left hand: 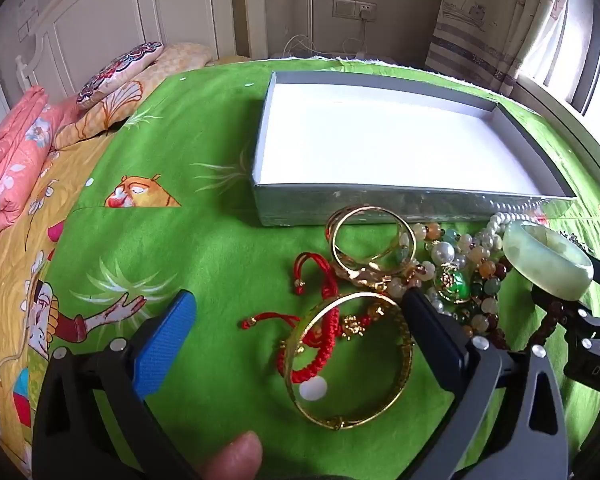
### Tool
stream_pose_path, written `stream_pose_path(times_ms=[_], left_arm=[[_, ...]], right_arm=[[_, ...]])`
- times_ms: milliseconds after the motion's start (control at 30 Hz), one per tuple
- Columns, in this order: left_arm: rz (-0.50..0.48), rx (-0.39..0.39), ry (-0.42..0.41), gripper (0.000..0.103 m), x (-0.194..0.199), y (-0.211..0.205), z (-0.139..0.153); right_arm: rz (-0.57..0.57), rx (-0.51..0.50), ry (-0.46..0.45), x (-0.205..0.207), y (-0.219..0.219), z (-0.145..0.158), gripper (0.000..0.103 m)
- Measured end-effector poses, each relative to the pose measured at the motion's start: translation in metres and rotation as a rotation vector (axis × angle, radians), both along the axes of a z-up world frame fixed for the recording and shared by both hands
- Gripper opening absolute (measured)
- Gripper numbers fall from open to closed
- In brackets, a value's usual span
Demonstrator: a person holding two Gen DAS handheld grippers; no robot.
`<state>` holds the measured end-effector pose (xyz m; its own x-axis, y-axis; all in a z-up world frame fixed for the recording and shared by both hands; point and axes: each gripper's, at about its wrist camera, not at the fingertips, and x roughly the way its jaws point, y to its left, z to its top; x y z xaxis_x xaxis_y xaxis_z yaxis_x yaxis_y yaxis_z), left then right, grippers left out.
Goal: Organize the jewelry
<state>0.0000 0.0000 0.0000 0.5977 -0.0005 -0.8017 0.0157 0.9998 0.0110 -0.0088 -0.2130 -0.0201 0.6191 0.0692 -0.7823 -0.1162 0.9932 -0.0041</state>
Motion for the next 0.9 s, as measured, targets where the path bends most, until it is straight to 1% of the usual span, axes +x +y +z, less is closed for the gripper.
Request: stream_pose_path(times_ms=[900], left_arm=[[0.0, 0.0, -0.001, 0.101, 0.0, 0.0, 0.0]], right_arm=[[0.0, 0.001, 0.001, 0.0, 0.0001, -0.0004, 0.087]])
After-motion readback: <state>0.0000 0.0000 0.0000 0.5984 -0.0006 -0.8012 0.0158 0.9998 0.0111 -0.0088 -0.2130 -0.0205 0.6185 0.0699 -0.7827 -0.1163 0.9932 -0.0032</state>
